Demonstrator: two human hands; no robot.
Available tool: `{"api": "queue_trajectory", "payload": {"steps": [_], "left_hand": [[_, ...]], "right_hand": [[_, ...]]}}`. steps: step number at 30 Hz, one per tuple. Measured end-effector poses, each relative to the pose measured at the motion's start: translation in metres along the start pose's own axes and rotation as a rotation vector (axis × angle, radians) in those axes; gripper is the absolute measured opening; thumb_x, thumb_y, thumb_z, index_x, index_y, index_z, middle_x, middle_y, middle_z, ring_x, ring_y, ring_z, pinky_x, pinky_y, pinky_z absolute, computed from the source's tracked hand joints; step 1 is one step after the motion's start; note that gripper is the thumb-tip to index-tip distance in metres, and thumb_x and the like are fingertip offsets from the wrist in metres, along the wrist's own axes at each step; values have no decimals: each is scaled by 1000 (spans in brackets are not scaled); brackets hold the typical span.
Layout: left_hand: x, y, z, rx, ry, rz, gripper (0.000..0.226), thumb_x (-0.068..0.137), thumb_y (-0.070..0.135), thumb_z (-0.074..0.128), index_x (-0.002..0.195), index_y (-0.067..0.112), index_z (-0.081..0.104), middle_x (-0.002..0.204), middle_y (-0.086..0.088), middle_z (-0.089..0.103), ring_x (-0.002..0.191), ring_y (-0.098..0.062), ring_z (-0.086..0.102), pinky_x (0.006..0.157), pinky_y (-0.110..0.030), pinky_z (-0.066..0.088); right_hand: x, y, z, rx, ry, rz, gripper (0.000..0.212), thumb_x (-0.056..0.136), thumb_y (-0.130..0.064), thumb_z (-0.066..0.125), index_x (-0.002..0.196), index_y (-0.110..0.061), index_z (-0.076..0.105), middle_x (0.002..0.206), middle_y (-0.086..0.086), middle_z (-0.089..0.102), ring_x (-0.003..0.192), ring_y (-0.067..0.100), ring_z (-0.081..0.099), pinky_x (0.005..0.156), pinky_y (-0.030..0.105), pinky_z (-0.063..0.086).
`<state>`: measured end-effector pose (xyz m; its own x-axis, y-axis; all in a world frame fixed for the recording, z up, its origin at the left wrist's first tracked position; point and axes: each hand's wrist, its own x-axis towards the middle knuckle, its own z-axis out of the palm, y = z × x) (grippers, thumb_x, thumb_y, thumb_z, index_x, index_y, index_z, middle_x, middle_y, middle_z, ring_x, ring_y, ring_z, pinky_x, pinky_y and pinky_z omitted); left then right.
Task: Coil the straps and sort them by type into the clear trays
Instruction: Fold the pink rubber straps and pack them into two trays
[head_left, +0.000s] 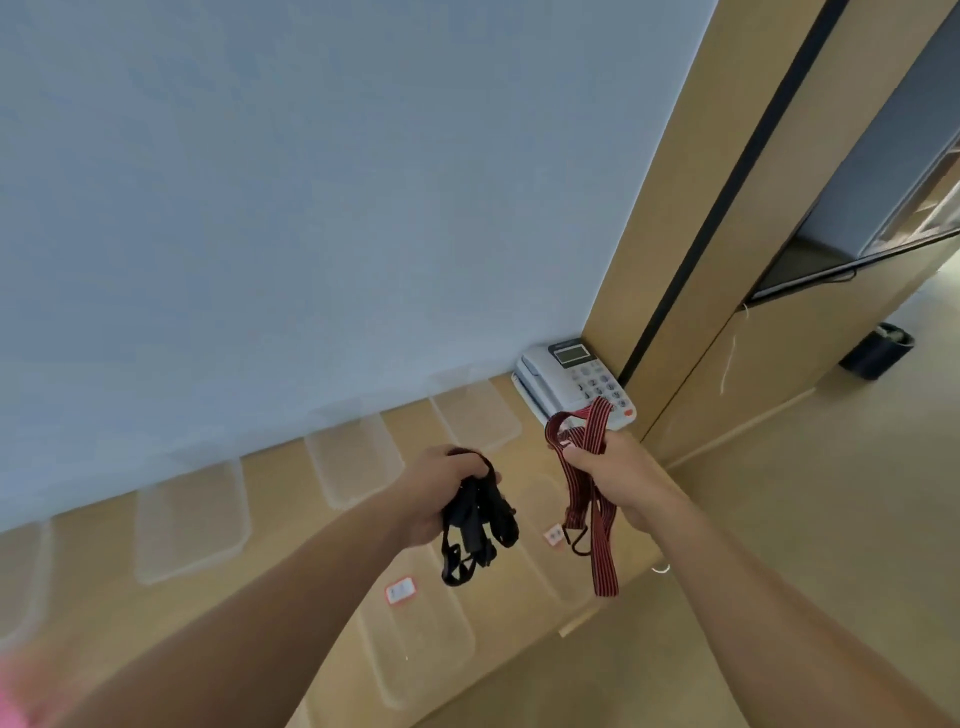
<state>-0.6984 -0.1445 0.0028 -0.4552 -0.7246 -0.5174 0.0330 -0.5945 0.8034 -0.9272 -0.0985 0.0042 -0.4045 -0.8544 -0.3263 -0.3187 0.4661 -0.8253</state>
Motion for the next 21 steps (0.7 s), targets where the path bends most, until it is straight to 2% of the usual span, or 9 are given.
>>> {"api": "queue_trajectory", "payload": {"steps": [4,5,7,9,11,13,17,19,21], "left_hand": [[17,-6,9,8,100,-2,9,93,-3,52,95,-4,60,99,-24,67,76,-35,67,64,-39,58],[20,-7,12,10,128,-8,9,93,-2,53,96,-4,61,100,-24,68,77,-35,67,65,-39,58],[26,-10,18,2,190,-15,9,93,-2,53,95,-4,62,99,-24,69,77,-34,67,66,-38,59],[34,-13,27,-1,256,-14,9,92,-3,54,97,-5,62,97,-23,69,78,-34,67,71,-40,59],[41,-16,36,-4,305,-8,9,92,-3,54,96,-6,61,94,-21,68,76,-34,66,74,-41,59],[45,-20,46,-10,330,-1,8,92,-4,53,91,-4,61,88,-19,67,71,-32,65,70,-38,58],[47,-27,57,-53,397,21,10,91,-5,53,85,-1,59,82,-18,65,63,-30,65,61,-35,57],[48,-28,58,-48,408,36,13,91,-5,52,81,1,59,82,-17,65,63,-29,65,62,-36,57],[46,-31,57,-36,422,53,16,91,-4,51,78,1,60,81,-17,63,64,-29,65,63,-36,58]], "right_hand": [[49,30,6,-70,-69,15,12,90,-12,66,99,-4,66,98,15,71,90,31,67,83,46,56],[61,39,7,-99,-78,19,12,89,-11,65,98,-3,66,96,17,71,90,33,68,84,48,55],[81,54,8,-177,-117,15,5,87,-11,65,90,-6,66,89,12,71,86,31,68,76,41,56],[99,67,9,-261,-176,-15,2,86,-13,66,88,-12,65,85,5,69,84,27,66,67,32,50],[113,76,11,-304,-203,-38,9,86,-18,68,93,-13,65,86,3,68,84,23,65,69,32,50],[121,80,12,-340,-204,-55,16,86,-25,68,94,-12,64,86,4,68,82,23,65,76,37,53],[128,83,9,-397,-224,-132,29,89,-37,64,98,-10,60,89,4,67,86,26,65,79,41,54],[125,79,7,-450,-198,-178,38,92,-46,56,109,-11,56,98,5,65,90,26,65,80,43,54],[117,76,3,-616,-98,-238,54,93,-55,48,125,-11,49,110,8,63,96,27,64,79,41,54]]}}
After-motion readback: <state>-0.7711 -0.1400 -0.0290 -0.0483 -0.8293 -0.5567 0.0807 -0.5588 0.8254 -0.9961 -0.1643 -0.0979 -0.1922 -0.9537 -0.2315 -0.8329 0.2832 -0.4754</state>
